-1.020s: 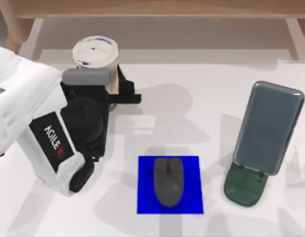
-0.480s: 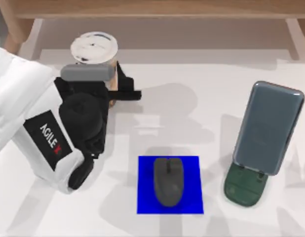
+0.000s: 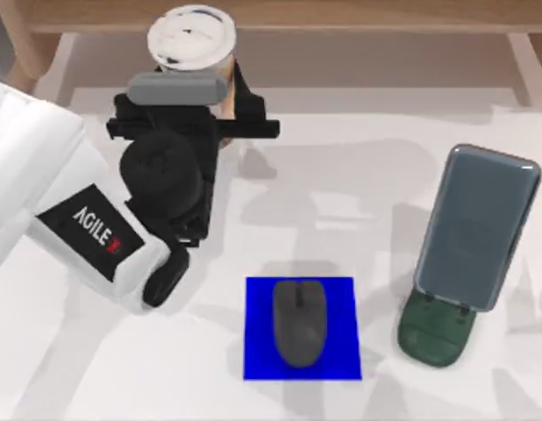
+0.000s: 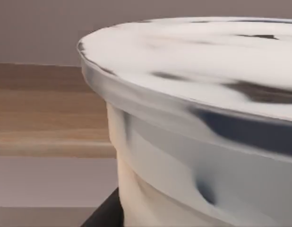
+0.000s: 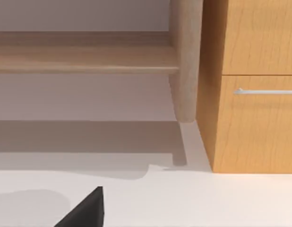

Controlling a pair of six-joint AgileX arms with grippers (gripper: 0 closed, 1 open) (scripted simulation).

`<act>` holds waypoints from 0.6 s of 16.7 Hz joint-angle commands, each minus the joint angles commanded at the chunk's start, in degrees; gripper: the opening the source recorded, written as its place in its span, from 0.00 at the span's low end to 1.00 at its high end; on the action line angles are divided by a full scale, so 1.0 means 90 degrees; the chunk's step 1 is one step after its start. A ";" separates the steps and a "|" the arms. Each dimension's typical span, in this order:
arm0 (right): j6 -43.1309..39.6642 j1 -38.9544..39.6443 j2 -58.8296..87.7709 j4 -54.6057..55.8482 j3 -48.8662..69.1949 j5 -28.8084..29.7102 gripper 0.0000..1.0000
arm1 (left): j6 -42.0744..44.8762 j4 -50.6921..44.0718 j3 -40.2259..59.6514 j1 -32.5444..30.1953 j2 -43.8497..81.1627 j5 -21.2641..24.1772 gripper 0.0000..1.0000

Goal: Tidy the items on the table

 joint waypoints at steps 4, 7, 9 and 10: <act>0.0000 0.0000 0.0000 0.0000 0.0000 0.0000 1.00 | 0.0091 -0.0810 0.0955 -0.0403 -0.0311 0.0111 0.00; 0.0000 0.0000 0.0000 0.0000 0.0000 0.0000 1.00 | 0.0139 -0.1698 0.1834 -0.0595 -0.0416 0.0127 0.00; 0.0000 0.0000 0.0000 0.0000 0.0000 0.0000 1.00 | 0.0162 -0.2376 0.2461 -0.0629 -0.0395 0.0098 0.00; 0.0000 0.0000 0.0000 0.0000 0.0000 0.0000 1.00 | 0.0169 -0.2729 0.2776 -0.0619 -0.0361 0.0072 0.00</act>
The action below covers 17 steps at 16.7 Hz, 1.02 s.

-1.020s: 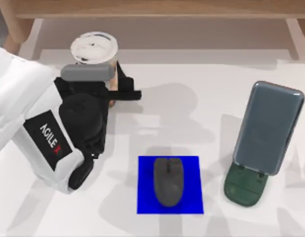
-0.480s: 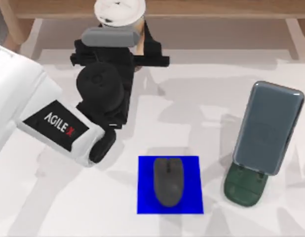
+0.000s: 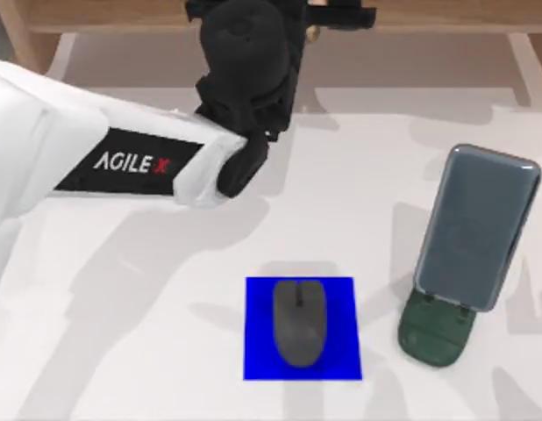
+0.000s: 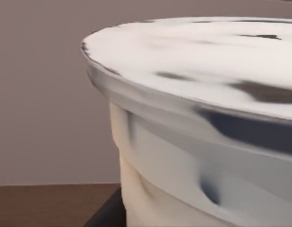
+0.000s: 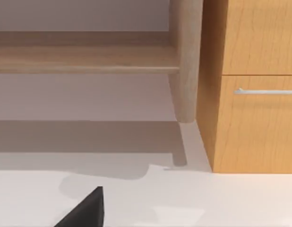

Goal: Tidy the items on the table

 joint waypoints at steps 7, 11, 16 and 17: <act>0.0000 0.0000 0.0000 0.0000 0.0000 0.0000 1.00 | -0.0086 -0.2136 0.1922 0.0327 0.0479 -0.0336 0.00; 0.0000 0.0000 0.0000 0.0000 0.0000 0.0000 1.00 | -0.0196 -0.2903 0.2581 0.0472 0.0757 -0.0534 0.00; 0.0000 0.0000 0.0000 0.0000 0.0000 0.0000 1.00 | -0.0251 -0.3150 0.2730 0.0499 0.0860 -0.0606 0.00; 0.0000 0.0000 0.0000 0.0000 0.0000 0.0000 1.00 | -0.0251 -0.3150 0.2730 0.0499 0.0860 -0.0606 0.00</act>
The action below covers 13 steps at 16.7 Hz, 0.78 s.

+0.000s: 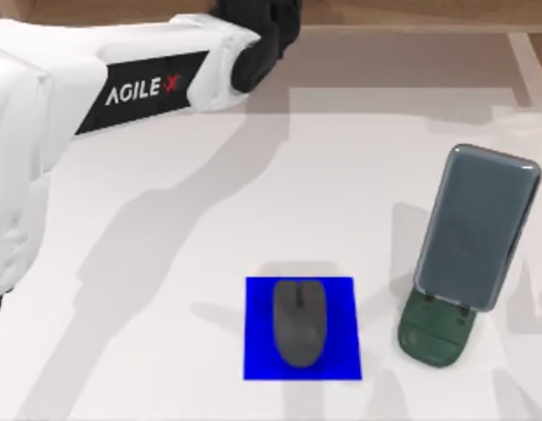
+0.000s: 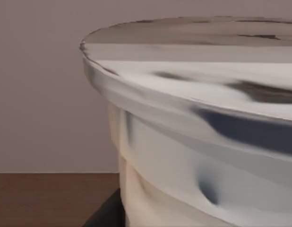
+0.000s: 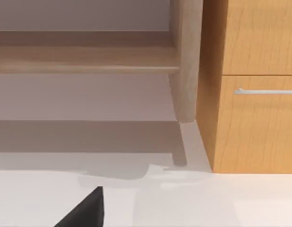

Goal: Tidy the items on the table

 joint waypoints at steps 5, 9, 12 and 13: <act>0.0000 0.0000 0.0000 0.0000 0.0000 0.0000 1.00 | 0.0009 0.0014 0.0001 -0.0011 -0.0087 0.0009 0.00; 0.0000 0.0000 0.0000 0.0000 0.0000 0.0000 1.00 | 0.0000 0.0000 0.0000 0.0000 0.0000 0.0000 0.00; 0.0000 0.0000 0.0000 0.0000 0.0000 0.0000 1.00 | 0.0000 0.0000 0.0000 0.0000 0.0000 0.0000 0.00; 0.0000 0.0000 0.0000 0.0000 0.0000 0.0000 1.00 | 0.0000 0.0000 0.0000 0.0000 0.0000 0.0000 0.08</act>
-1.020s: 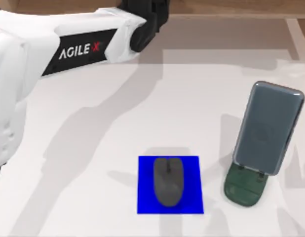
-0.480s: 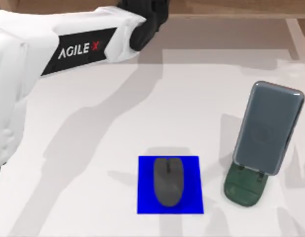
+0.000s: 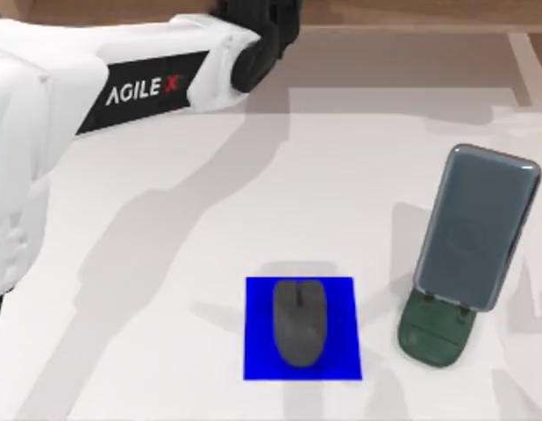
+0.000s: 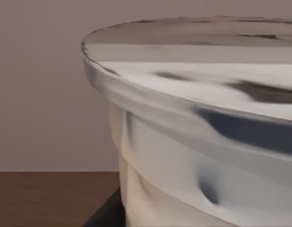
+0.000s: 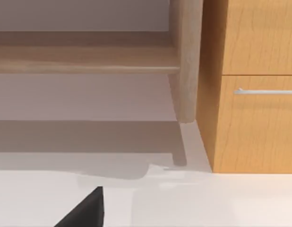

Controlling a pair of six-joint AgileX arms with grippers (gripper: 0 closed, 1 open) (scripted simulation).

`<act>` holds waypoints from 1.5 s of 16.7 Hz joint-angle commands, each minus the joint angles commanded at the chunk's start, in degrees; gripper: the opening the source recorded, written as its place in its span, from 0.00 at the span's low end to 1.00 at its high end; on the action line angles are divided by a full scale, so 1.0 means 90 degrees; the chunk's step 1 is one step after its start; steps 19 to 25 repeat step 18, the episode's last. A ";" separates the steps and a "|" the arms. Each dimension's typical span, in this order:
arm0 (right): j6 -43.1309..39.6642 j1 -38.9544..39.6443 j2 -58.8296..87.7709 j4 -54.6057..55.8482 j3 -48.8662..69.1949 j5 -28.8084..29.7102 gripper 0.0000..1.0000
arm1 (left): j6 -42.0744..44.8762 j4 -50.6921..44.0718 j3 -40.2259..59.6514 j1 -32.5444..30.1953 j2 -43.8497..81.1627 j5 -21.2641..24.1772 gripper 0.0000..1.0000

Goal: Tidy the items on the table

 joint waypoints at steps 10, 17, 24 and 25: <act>0.0000 0.0000 0.0000 0.0000 0.0000 0.0000 1.00 | 0.0000 0.0000 0.0000 0.0000 0.0000 0.0000 0.83; 0.0000 0.0000 0.0000 0.0000 0.0000 0.0000 1.00 | 0.0000 0.0000 0.0000 0.0000 0.0000 0.0000 1.00; 0.0000 0.0000 0.0000 0.0000 0.0000 0.0000 1.00 | 0.0000 0.0000 0.0000 0.0000 0.0000 0.0000 1.00; 0.0000 0.0000 0.0000 0.0000 0.0000 0.0000 1.00 | 0.0000 0.0000 0.0000 0.0000 0.0000 0.0000 1.00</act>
